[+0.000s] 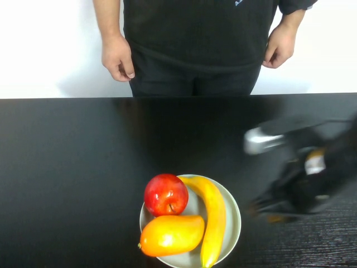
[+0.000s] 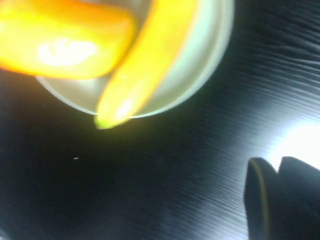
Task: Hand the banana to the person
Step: Pick up the banana
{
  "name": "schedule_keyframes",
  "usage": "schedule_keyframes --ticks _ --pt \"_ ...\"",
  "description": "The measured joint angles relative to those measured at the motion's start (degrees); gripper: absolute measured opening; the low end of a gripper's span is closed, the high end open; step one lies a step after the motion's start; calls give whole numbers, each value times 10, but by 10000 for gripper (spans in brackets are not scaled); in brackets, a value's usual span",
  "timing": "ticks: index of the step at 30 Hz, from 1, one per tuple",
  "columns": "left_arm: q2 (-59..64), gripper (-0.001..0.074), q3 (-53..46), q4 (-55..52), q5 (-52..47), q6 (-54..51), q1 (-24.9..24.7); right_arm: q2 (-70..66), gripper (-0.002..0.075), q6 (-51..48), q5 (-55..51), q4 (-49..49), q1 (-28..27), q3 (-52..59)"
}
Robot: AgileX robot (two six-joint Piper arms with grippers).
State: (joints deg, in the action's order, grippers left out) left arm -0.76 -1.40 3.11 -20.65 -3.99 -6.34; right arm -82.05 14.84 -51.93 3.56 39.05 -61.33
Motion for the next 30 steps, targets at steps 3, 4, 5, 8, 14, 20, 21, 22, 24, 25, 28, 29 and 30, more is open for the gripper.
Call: schedule_keyframes --ticks 3,4,5,8,14,20,21,22,24,25,28,29,30 --pt "0 -4 0 0 0 0 0 -58 187 13 1 2 34 -34" --pt "0 -4 0 0 0 0 0 -79 240 17 3 2 41 -44" --pt "0 -4 0 0 0 0 0 -99 293 26 7 2 45 -54" --pt "0 -4 0 0 0 0 0 -151 399 56 32 -1 48 -75" --pt "0 -4 0 0 0 0 0 -212 400 88 54 -31 48 -117" --pt "0 -4 0 0 0 0 0 -228 400 122 66 -63 36 -132" --pt "0 -4 0 0 0 0 0 -228 400 128 69 -69 34 -132" --pt "0 -4 0 0 0 0 0 -228 400 133 71 -72 34 -132" --pt "0 -4 0 0 0 0 0 -232 400 133 74 -73 33 -132" --pt "0 -4 0 0 0 0 0 -233 400 133 78 -73 33 -132" --pt "0 -4 0 0 0 0 0 -247 400 133 83 -72 33 -132" --pt "0 -4 0 0 0 0 0 -253 400 133 87 -71 33 -132" --pt "0 -4 0 0 0 0 0 -259 400 133 89 -71 32 -132"
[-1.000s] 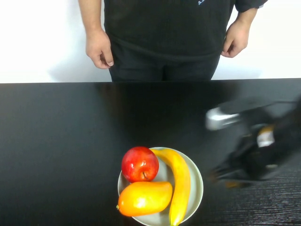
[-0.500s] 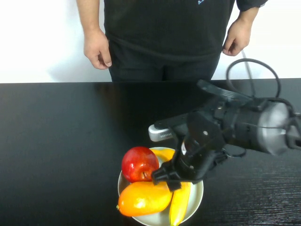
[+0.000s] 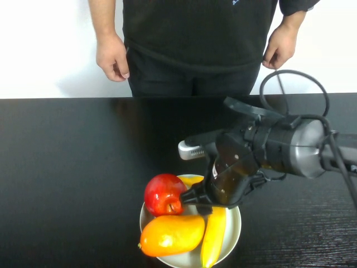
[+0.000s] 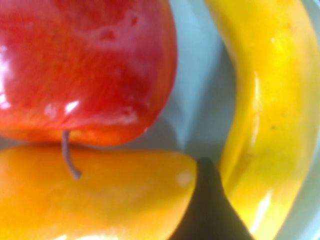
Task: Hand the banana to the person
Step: Pick up the banana, then hand the grabbed banana to the person
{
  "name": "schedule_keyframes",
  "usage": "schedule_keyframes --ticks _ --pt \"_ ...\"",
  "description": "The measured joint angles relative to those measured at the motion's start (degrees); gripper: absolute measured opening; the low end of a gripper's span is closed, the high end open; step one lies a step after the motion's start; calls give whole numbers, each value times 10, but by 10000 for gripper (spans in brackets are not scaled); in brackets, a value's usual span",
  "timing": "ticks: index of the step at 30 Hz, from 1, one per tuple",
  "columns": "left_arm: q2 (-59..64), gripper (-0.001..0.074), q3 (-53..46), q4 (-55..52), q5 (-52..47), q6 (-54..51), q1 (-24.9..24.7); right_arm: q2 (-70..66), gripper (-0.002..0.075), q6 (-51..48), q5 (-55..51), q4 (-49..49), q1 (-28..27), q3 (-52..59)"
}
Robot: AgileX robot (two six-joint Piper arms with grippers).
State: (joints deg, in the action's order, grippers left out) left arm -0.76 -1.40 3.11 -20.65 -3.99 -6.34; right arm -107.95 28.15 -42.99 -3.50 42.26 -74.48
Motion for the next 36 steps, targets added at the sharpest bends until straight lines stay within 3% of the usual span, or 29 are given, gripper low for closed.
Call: schedule_keyframes --ticks 10,13,19,36 --pt "0 -4 0 0 0 0 0 -26 370 0 17 -1 0 0" --pt "0 -4 0 0 0 0 0 -26 283 -1 17 -1 -1 0" --pt "0 -4 0 0 0 0 0 -26 -4 -1 17 -10 -1 1" --pt "0 -4 0 0 0 0 0 186 -7 -42 -182 -68 -1 -32"
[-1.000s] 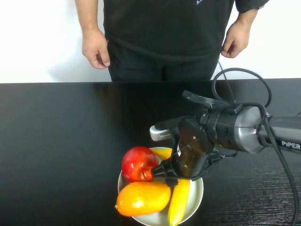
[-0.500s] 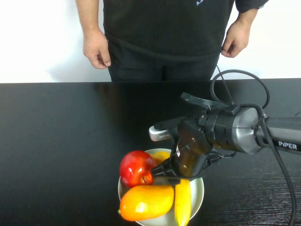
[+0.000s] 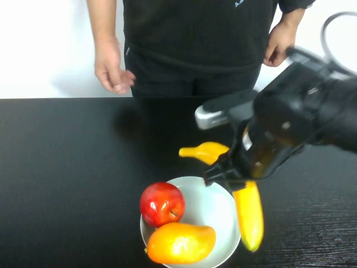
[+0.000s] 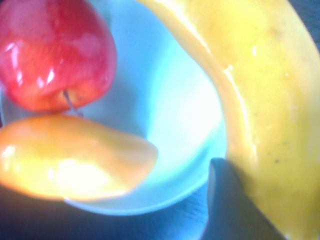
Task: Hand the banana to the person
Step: Hand the grabbed banana to the person
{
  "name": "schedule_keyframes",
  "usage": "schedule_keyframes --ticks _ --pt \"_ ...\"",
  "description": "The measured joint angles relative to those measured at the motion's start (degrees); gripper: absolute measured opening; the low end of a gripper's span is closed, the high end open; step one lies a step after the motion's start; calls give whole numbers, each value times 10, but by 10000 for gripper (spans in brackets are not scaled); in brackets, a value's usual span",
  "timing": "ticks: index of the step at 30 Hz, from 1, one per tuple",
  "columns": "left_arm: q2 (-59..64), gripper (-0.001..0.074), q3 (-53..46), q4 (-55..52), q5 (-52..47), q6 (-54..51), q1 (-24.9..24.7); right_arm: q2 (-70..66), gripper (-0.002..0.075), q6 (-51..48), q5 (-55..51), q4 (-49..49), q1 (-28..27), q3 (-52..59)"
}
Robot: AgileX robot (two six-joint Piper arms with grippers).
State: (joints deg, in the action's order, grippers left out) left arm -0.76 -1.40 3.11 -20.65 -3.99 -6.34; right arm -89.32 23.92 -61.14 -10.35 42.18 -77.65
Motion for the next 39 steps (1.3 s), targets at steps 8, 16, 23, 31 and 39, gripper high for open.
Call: schedule_keyframes --ticks 8,16,23,31,39 --pt "0 -4 0 0 0 0 0 33 -7 -154 -115 -74 0 -96" --pt "0 -4 0 0 0 0 0 -5 -7 -489 -99 -92 1 -225" --pt "0 -4 0 0 0 0 0 -100 -7 -689 -58 -58 1 -338" --pt "0 -4 0 0 0 0 0 -185 -7 -709 -19 -33 0 -408" --pt "0 -4 0 0 0 0 0 -206 1 -708 11 -60 -9 -407"
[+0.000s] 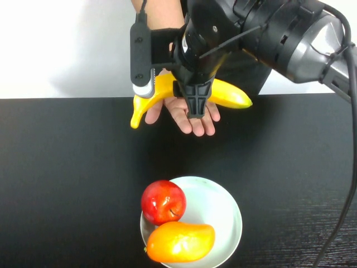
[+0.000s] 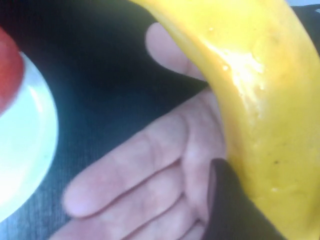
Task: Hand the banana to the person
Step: Hand the grabbed banana to the person
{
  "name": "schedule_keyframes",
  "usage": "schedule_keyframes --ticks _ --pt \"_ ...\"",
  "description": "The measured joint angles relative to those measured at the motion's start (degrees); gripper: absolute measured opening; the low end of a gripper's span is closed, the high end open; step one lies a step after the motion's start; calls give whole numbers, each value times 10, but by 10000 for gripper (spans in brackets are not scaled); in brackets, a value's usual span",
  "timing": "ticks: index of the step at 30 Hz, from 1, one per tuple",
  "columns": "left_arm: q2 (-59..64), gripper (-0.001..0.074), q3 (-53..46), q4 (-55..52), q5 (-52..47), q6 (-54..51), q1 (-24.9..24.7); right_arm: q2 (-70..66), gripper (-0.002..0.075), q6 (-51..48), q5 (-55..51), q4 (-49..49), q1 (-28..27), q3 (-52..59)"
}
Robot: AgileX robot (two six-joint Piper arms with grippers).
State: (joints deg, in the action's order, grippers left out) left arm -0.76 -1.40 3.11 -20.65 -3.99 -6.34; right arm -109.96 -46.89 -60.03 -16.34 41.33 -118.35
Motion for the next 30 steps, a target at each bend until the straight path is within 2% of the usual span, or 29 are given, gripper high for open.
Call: schedule_keyframes --ticks 3,6,8,11,13,17,21,24,30 --pt "0 -4 0 0 0 0 0 -5 29 9 0 -8 -7 0" --pt "0 -4 0 0 0 0 0 -6 111 25 0 -1 -8 0" --pt "0 -4 0 0 0 0 0 -6 210 37 -1 -1 -8 0" --pt "0 -4 0 0 0 0 0 -6 435 49 -7 -3 -8 0" --pt "0 -4 0 0 0 0 0 -6 519 62 -10 -4 -8 0" --pt "0 -4 0 0 0 0 0 4 500 87 -30 -8 -7 0" --pt "0 -4 0 0 0 0 0 39 430 141 -83 -25 5 0" --pt "0 -4 0 0 0 0 0 74 337 190 -144 -27 10 0" --pt "0 -4 0 0 0 0 0 165 64 382 -146 -10 9 38"
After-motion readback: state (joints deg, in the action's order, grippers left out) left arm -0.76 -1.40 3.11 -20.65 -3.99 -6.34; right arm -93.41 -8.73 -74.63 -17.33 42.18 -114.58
